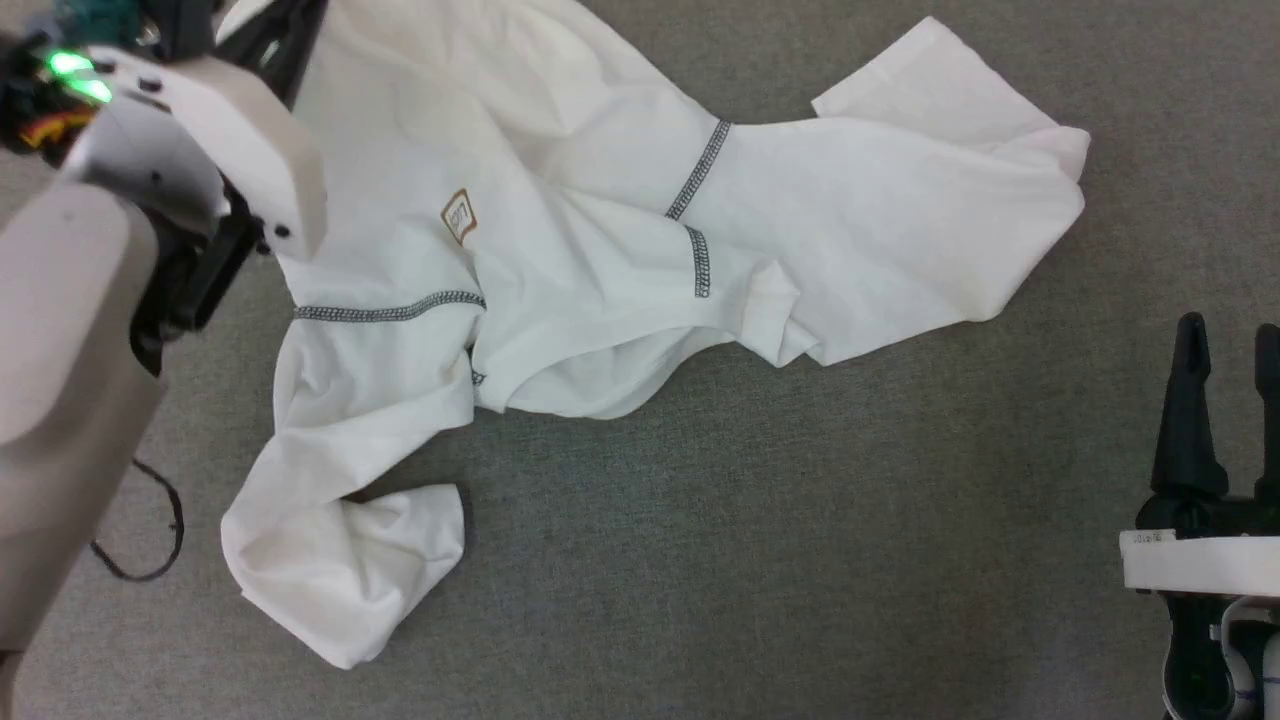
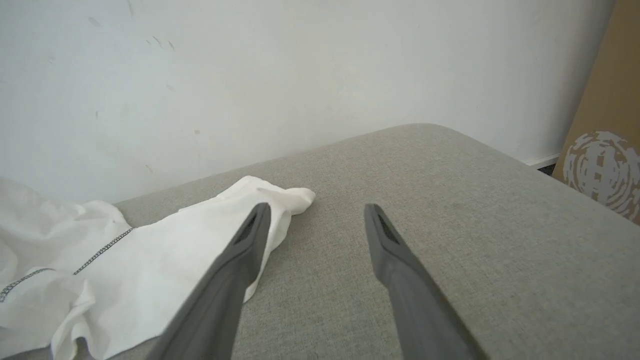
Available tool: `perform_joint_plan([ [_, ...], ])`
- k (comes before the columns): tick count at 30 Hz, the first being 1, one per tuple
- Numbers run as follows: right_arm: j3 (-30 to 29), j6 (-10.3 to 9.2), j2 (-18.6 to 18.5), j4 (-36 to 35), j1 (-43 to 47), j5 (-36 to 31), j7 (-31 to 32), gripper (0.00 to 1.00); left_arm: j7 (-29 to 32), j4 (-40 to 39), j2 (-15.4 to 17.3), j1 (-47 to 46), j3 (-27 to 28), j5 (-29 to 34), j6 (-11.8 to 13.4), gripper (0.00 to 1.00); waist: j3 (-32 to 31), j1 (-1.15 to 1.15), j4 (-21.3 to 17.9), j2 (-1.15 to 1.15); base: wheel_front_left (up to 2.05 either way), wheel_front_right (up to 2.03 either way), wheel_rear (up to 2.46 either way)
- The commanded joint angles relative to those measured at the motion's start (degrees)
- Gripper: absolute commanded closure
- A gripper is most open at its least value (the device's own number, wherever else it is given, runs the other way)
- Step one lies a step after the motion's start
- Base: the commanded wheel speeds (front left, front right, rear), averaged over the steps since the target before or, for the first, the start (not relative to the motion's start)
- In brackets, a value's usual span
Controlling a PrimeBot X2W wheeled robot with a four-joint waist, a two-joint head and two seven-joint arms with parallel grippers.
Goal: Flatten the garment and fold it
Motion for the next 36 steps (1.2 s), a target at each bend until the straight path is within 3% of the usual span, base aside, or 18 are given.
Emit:
perform_joint_plan([
  [1,0.31,-0.05,0.02,0.08,-0.52,-0.56,-0.27,0.00,-0.65,1.53,-0.62,1.62,-0.69,-0.06,-0.51,0.85,1.01,0.00,-0.27,0.00,0.00,0.00,0.00],
  [2,0.38,-0.05,0.02,0.18,-0.64,-0.66,-0.27,0.00,-0.86,2.24,-0.94,1.92,-0.89,-0.18,-0.61,0.07,1.13,0.00,-0.28,0.00,0.00,0.00,0.00],
  [3,0.40,-0.05,0.02,0.29,-0.72,-0.76,-0.27,0.00,-1.19,2.82,-1.33,2.07,-0.91,-0.38,-0.65,0.00,1.18,0.00,-0.25,0.00,0.00,0.00,0.00],
  [12,0.18,-0.05,0.02,1.81,0.31,-1.68,-0.27,0.00,-4.62,0.19,-2.92,4.05,0.79,-3.58,-0.93,0.00,-2.76,0.00,1.53,0.00,0.00,0.00,0.00],
  [17,0.43,-0.05,0.02,2.78,1.82,-1.76,-0.27,0.00,-3.85,-8.53,1.87,11.67,1.00,-4.53,1.42,0.00,-6.26,0.00,3.03,0.00,0.00,0.00,0.00],
  [23,-0.12,-0.05,0.02,2.91,3.53,-1.98,-0.27,0.00,-4.50,-19.40,9.72,27.11,1.68,-6.20,7.63,0.00,-8.37,0.00,4.77,0.00,0.00,0.00,0.00],
  [27,-0.49,-0.05,0.02,2.38,3.88,-2.07,-0.27,0.00,-5.37,-22.98,12.17,36.50,0.26,-7.15,10.76,0.00,-7.61,0.00,5.95,0.00,0.00,0.00,0.00],
  [31,-0.39,-0.05,0.02,1.97,3.51,-2.26,-0.18,0.00,-5.65,-21.90,11.46,41.68,-2.17,-7.44,12.15,0.00,-6.57,0.00,6.73,0.00,0.00,0.00,0.00],
  [36,-0.44,-0.05,0.02,1.17,2.91,-2.75,0.42,0.00,-5.38,-17.58,9.03,42.37,-4.28,-7.73,10.99,0.00,-5.93,0.00,7.12,0.00,0.00,0.00,0.00],
])
